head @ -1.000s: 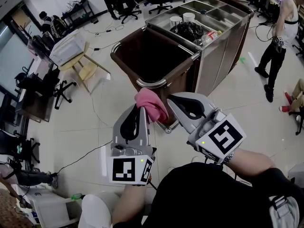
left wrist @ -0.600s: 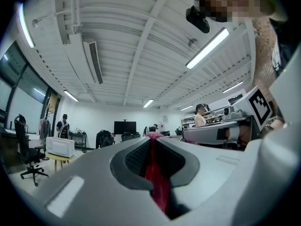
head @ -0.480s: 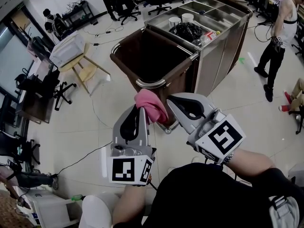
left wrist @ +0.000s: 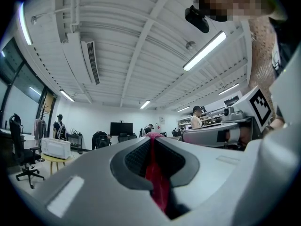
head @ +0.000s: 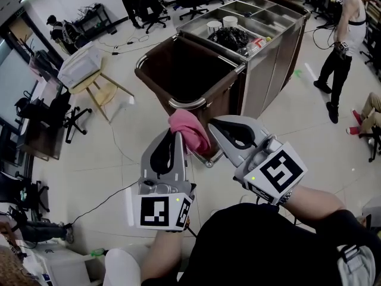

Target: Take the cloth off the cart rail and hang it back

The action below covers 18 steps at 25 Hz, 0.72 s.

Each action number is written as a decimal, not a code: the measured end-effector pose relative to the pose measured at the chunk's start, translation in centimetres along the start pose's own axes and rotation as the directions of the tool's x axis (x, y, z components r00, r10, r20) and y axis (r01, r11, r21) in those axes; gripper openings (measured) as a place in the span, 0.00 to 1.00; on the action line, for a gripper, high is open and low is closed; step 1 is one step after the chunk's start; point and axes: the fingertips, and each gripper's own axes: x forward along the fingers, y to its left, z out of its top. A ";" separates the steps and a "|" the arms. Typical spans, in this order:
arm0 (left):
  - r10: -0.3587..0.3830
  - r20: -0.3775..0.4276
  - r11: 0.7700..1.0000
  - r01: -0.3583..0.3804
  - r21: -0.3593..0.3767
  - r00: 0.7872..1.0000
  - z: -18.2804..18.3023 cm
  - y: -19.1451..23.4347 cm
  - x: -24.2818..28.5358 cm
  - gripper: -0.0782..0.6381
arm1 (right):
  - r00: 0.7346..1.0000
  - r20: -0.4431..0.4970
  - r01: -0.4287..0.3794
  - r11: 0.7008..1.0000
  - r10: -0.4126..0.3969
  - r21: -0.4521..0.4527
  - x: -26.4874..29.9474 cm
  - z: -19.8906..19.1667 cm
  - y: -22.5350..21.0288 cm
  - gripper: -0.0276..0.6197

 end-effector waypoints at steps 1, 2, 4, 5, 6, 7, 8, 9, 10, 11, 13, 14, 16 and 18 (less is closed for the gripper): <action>-0.006 0.000 1.000 0.006 -0.001 1.000 0.1 0.0 -0.1 0.14 | 1.000 -0.001 0.006 1.000 -0.006 0.000 0.0 0.1 0.1 0.05; -0.012 0.000 1.000 0.012 -0.003 1.000 0.2 0.1 -0.2 0.14 | 1.000 -0.003 0.010 1.000 -0.010 -0.002 0.1 0.2 0.3 0.05; -0.024 -0.001 1.000 0.024 -0.006 1.000 0.2 0.2 -0.3 0.14 | 1.000 -0.006 0.021 1.000 -0.021 -0.006 0.3 0.4 0.6 0.05; -0.030 -0.001 1.000 0.030 -0.008 1.000 0.3 0.3 -0.4 0.14 | 1.000 -0.005 0.028 1.000 -0.028 -0.007 0.3 0.6 0.8 0.05; -0.038 -0.001 0.999 0.038 -0.010 0.999 0.3 0.3 -0.5 0.14 | 0.999 -0.003 0.035 0.999 -0.035 -0.008 0.4 0.7 0.9 0.05; -0.046 0.000 0.999 0.046 -0.014 0.999 0.3 0.3 -0.6 0.14 | 0.999 -0.001 0.042 0.999 -0.042 -0.011 0.4 0.8 1.0 0.05; -0.055 0.000 0.998 0.055 -0.017 0.999 0.4 0.3 -0.6 0.14 | 0.999 -0.003 0.050 0.999 -0.050 -0.014 0.3 0.9 1.1 0.05; -0.064 0.001 0.998 0.064 -0.020 0.998 0.4 0.2 -0.7 0.14 | 0.998 -0.010 0.060 0.998 -0.060 -0.011 0.2 0.8 1.2 0.05; -0.074 0.002 0.997 0.075 -0.023 0.997 0.4 0.1 -0.6 0.14 | 0.997 -0.026 0.073 0.997 -0.073 -0.001 0.0 0.6 1.3 0.05; -0.084 0.003 0.996 0.084 -0.025 0.996 0.4 -0.1 -0.6 0.14 | 0.995 -0.050 0.087 0.996 -0.086 0.017 -0.2 0.3 1.3 0.05; -0.102 0.005 0.994 0.103 -0.032 0.995 0.3 -0.5 -0.4 0.14 | 0.993 -0.052 0.102 0.995 -0.102 0.010 -0.4 0.3 1.2 0.05; -0.111 0.004 0.993 0.111 -0.036 0.994 0.3 -0.7 -0.3 0.14 | 0.994 -0.032 0.104 0.994 -0.105 -0.012 -0.6 0.6 1.0 0.05; -0.131 -0.001 0.991 0.131 -0.042 0.991 0.2 -1.5 0.0 0.14 | 0.993 -0.014 0.115 0.993 -0.115 -0.030 -1.1 1.1 0.5 0.05; -0.151 -0.005 0.988 0.151 -0.043 0.988 0.2 -2.6 0.7 0.14 | 0.991 -0.009 0.129 0.991 -0.130 -0.034 -1.9 1.5 -0.2 0.05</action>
